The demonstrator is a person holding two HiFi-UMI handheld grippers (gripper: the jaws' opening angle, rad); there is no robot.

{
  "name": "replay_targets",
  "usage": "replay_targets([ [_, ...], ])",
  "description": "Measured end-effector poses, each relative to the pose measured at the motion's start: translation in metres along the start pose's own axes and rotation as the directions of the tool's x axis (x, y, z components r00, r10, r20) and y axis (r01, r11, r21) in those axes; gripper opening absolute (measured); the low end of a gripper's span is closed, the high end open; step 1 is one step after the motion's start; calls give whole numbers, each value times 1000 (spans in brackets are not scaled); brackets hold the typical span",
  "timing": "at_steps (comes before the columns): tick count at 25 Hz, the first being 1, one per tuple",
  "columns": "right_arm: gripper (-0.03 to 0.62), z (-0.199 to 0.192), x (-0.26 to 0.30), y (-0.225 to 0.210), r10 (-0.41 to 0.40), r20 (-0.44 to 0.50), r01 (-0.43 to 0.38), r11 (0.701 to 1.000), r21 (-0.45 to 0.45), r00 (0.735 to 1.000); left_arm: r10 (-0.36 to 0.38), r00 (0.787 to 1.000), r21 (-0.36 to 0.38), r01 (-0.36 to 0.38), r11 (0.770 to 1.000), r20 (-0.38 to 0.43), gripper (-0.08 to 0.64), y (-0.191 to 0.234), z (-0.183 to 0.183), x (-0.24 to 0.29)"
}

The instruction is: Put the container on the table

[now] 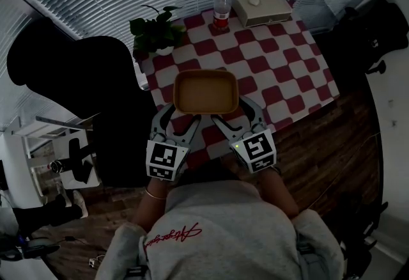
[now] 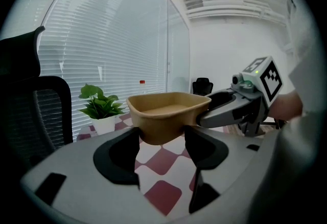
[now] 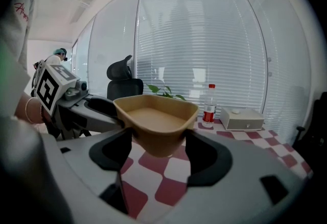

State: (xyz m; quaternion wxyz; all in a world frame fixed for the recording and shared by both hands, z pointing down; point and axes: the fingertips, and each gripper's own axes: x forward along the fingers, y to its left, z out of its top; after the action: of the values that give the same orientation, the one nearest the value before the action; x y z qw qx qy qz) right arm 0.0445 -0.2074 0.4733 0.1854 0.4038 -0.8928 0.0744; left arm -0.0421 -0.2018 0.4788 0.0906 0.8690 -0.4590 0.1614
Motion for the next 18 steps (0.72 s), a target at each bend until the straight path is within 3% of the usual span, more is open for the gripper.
replay_targets([
  [18,333,-20,10,0,12,-46,-12,1000,12,999,-3,999,-6,2,1000,-49,285,1,-23,9],
])
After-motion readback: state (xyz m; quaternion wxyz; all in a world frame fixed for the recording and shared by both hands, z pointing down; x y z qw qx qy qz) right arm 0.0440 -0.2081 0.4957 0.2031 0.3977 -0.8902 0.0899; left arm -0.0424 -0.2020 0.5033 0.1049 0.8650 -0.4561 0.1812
